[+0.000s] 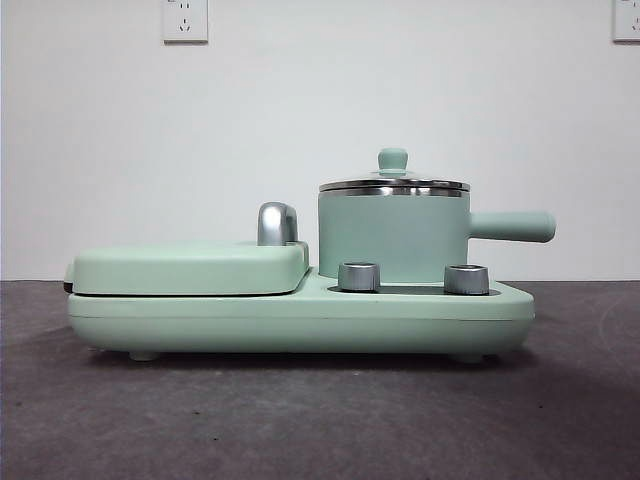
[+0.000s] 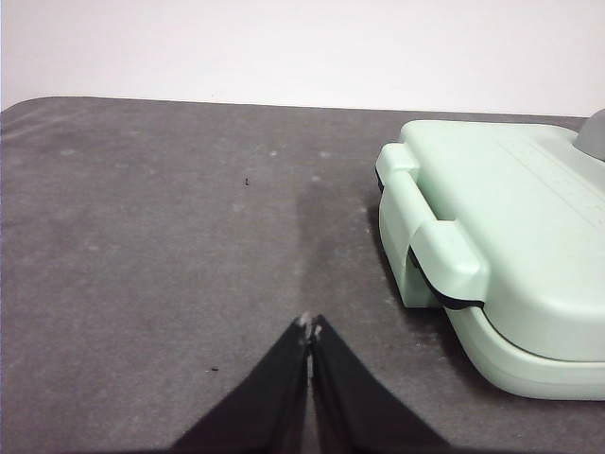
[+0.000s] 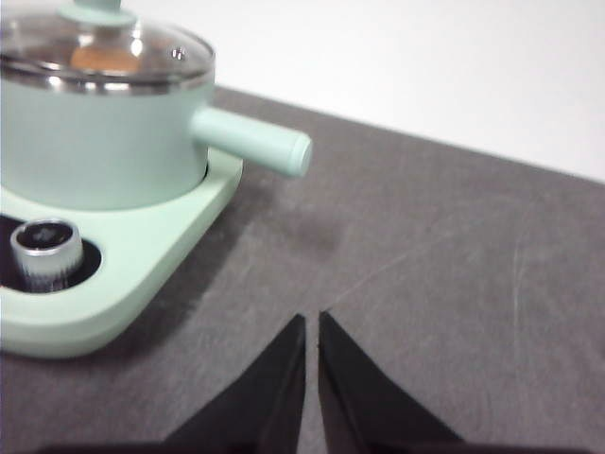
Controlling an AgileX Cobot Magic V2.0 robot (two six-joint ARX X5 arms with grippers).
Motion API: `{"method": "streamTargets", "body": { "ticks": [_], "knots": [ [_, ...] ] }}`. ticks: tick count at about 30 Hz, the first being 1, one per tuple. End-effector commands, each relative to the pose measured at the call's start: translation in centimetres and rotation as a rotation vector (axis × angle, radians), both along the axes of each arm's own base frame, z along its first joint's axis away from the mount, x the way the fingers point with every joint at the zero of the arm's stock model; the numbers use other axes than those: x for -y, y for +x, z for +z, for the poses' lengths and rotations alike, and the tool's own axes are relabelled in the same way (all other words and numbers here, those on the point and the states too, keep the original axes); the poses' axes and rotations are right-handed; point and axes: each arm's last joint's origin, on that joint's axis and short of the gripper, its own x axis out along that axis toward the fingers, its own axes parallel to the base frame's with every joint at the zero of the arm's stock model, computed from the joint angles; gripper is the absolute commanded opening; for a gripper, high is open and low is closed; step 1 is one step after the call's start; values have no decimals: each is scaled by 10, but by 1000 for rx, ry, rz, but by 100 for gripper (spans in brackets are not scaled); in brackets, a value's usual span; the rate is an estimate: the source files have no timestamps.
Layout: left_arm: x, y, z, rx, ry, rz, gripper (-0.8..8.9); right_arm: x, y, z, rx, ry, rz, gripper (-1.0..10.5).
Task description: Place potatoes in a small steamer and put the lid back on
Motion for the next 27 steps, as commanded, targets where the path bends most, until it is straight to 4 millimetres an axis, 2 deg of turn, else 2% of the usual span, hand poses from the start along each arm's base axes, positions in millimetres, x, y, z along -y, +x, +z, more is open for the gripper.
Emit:
{"method": "streamTargets", "body": {
  "ticks": [1, 7, 27],
  "knots": [
    [0, 1, -5, -4, 5, 2, 6, 1, -1, -7, 24, -5, -26, 19],
    [0, 1, -5, -2, 5, 2, 6, 3, 0, -23, -37, 24, -48, 19],
    [0, 1, -4, 5, 5, 2, 6, 2, 0, -21, -20, 24, -47, 19]
  ]
}}
